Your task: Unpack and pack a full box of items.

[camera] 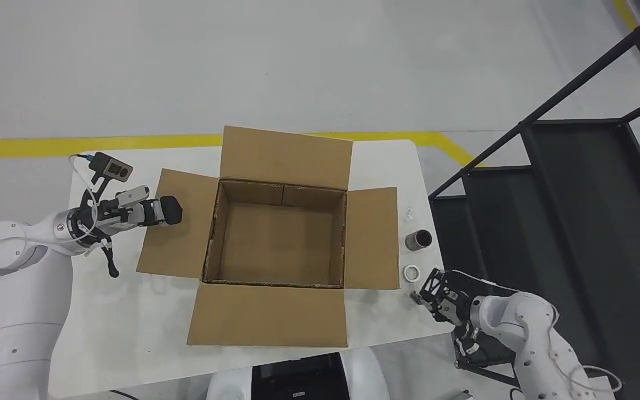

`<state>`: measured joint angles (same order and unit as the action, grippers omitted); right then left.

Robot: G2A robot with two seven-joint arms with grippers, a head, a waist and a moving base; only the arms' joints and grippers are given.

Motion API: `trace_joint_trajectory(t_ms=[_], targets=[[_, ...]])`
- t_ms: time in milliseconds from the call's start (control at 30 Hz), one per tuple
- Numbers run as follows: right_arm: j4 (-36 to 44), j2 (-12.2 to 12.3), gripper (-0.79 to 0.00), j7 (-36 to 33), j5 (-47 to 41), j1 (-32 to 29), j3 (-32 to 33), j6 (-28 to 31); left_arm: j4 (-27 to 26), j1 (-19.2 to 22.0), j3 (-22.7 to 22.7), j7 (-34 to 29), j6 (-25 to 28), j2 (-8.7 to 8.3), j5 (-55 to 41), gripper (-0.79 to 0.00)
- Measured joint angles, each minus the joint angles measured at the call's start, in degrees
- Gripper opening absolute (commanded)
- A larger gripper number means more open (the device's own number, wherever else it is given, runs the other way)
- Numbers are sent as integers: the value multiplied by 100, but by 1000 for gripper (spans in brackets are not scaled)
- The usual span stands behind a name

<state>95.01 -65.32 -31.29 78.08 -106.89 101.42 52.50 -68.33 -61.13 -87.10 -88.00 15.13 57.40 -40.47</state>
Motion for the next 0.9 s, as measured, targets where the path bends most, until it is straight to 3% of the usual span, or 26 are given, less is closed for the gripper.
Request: trace_joint_trajectory(t_ms=[367, 433, 900], targets=[[-333, 60, -776, 138, 187, 183, -283, -72, 0, 0, 0, 0, 0, 0, 0, 0], [-382, 72, 0, 155, 124, 211, -290, -83, 0, 0, 0, 0, 0, 0, 0, 0], [-261, 166, 0, 55, -350, 312, -216, -134, 0, 0, 0, 0, 0, 0, 0, 0]])
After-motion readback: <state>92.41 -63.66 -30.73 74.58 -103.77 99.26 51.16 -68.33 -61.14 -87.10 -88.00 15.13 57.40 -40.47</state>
